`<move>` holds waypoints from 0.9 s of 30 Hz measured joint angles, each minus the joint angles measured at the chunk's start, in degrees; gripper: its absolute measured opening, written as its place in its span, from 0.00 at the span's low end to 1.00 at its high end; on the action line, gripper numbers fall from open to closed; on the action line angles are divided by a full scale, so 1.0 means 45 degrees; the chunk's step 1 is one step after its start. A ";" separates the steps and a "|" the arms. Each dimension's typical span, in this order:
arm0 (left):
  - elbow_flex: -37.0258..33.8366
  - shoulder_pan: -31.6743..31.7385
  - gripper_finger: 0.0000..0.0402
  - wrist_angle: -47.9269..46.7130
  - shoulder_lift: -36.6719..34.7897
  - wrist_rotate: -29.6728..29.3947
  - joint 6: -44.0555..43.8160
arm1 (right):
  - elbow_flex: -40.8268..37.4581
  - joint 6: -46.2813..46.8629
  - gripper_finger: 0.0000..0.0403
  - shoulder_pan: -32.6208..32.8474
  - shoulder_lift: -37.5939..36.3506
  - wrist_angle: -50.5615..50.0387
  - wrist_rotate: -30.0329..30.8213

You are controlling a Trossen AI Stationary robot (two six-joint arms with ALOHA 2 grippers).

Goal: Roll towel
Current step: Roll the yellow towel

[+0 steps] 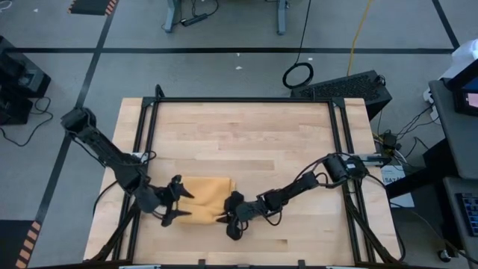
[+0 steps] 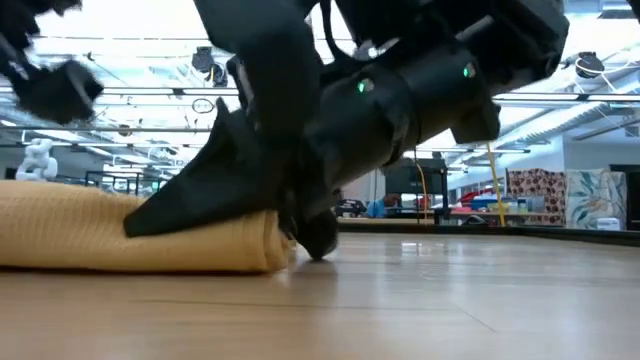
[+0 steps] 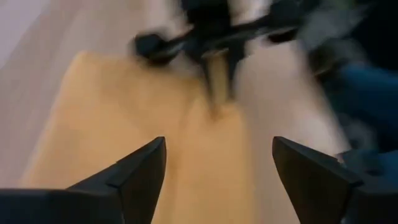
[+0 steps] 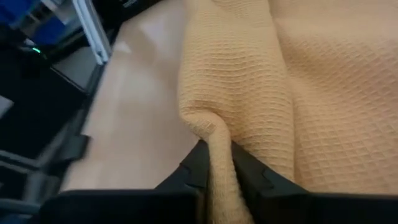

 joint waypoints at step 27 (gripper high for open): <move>0.0018 -0.1991 0.44 0.1989 0.4444 -0.1119 -0.2291 | -0.0008 0.2832 0.07 -0.1957 -0.0663 0.0093 -0.4176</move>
